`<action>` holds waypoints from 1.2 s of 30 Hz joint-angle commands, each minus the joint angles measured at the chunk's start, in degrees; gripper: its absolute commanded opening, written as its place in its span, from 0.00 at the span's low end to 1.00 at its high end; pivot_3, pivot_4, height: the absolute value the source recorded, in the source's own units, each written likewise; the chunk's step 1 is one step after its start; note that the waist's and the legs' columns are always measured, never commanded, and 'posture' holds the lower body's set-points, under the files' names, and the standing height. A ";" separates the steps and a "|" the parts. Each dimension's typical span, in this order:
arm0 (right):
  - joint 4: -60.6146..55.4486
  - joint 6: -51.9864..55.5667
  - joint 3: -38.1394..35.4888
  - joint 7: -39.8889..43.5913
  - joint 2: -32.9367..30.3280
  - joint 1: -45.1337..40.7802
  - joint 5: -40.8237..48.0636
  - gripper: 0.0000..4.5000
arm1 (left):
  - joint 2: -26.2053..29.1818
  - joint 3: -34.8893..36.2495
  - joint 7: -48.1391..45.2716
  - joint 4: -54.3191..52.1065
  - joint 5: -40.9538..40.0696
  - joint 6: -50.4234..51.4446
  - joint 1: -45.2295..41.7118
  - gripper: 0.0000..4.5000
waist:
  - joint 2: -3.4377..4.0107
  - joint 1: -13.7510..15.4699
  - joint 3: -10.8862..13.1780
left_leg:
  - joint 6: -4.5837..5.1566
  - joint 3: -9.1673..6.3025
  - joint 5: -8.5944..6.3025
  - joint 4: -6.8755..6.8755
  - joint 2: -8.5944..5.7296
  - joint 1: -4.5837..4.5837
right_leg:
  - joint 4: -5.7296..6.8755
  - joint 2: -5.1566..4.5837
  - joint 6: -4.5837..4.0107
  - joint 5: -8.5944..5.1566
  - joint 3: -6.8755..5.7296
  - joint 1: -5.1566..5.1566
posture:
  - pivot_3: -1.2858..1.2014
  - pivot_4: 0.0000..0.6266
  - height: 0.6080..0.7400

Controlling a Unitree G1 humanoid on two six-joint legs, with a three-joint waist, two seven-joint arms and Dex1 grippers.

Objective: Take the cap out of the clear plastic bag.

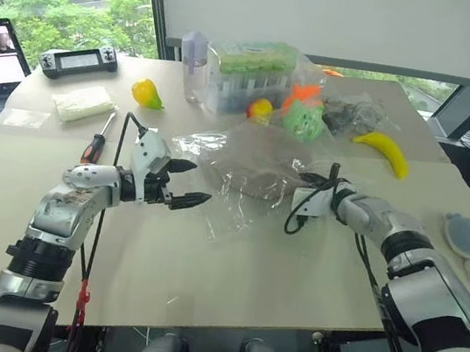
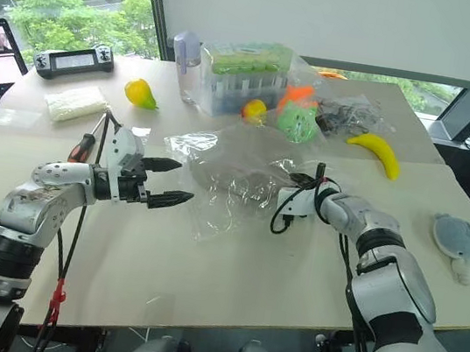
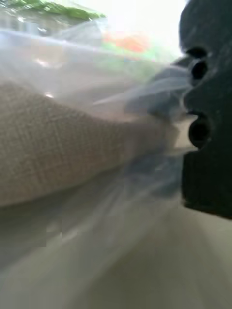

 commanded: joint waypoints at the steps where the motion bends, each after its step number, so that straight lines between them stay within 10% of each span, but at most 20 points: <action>1: -4.23 -6.07 2.72 -8.84 -2.12 -1.86 -3.86 0.01 | 0.46 0.52 0.39 -2.03 0.22 -0.51 -0.36 1.00 | 0.00 0.05 0.00 | 0.01 0.00 -0.01 0.00 0.00 0.00 | -0.01 -0.01 0.00 0.00 0.00 0.02 | 0.52 0.24 0.99; 11: -24.92 -29.89 12.41 -38.77 -11.64 -5.83 -23.38 0.01 | 0.77 3.42 2.36 -5.04 -3.47 4.88 -0.08 1.00 | 0.02 0.35 0.02 | -0.13 0.04 0.07 -0.12 -0.05 -0.08 | -0.01 0.00 -0.01 -0.01 0.12 -0.30 | 0.52 0.24 0.99; 19: -9.27 -13.03 25.06 -54.50 -6.19 -13.54 -39.95 0.01 | 0.51 2.94 3.25 -6.55 -3.71 5.92 0.30 1.00 | 0.02 0.62 0.02 | -0.14 0.07 0.08 -0.10 -0.09 -0.03 | -0.04 0.00 -0.02 -0.02 0.15 -0.23 | 0.52 0.24 0.99; 31: 3.48 0.00 25.37 -53.61 -6.64 -14.77 -36.38 0.89 | -0.10 1.20 2.59 -7.24 -3.96 8.11 -0.73 1.00 | 0.02 1.18 0.02 | -0.15 0.07 0.09 -0.13 -0.10 -0.05 | -0.02 0.02 -0.02 -0.01 0.08 -0.18 | 0.52 0.24 0.99; 36: 7.97 14.76 17.42 -23.12 -11.20 -8.16 -25.68 0.98 | -0.97 -0.13 1.56 -5.37 -3.54 7.72 -2.83 1.00 | 0.01 1.61 0.01 | -0.12 0.02 0.08 -0.12 -0.10 0.00 | -0.14 0.02 -0.01 -0.01 -0.02 0.03 | 0.52 0.24 0.99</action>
